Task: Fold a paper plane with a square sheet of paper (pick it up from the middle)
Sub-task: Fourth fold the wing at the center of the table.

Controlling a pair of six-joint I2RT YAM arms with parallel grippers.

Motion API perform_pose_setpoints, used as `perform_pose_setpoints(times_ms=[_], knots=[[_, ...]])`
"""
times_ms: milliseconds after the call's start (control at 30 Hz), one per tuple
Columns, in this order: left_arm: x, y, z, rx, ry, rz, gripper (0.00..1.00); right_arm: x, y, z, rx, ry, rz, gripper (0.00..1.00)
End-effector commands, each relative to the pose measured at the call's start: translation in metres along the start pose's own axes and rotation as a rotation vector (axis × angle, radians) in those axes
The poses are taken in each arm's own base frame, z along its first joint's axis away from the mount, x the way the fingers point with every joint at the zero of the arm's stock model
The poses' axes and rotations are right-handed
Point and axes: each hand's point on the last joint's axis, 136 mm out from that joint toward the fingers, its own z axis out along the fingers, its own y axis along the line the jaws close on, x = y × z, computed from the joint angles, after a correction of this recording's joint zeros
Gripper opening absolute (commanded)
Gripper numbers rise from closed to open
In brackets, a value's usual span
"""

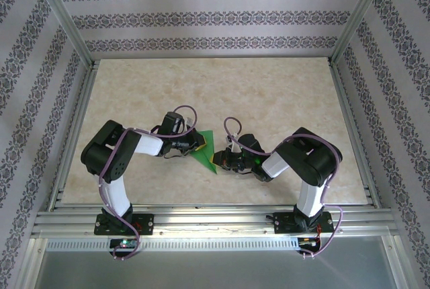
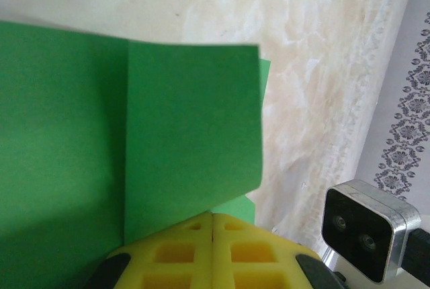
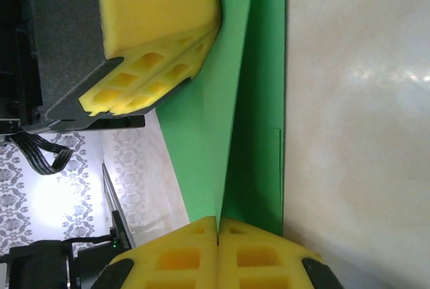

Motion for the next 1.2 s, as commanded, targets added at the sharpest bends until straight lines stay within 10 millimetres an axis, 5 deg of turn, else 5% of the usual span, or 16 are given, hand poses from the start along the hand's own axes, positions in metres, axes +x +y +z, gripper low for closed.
perform_pose_setpoints(times_ms=[0,600,1167], knots=[[0.008,0.007,0.006,-0.018,0.037,0.014,0.05,0.003,-0.028,-0.008,0.108,-0.013,0.062,0.05],[0.013,0.008,0.005,-0.019,0.042,0.008,0.05,0.006,-0.018,-0.012,0.104,0.002,0.077,0.06],[0.010,-0.030,-0.001,0.069,0.039,0.085,0.12,0.019,-0.049,-0.015,0.210,0.021,0.198,0.00]])
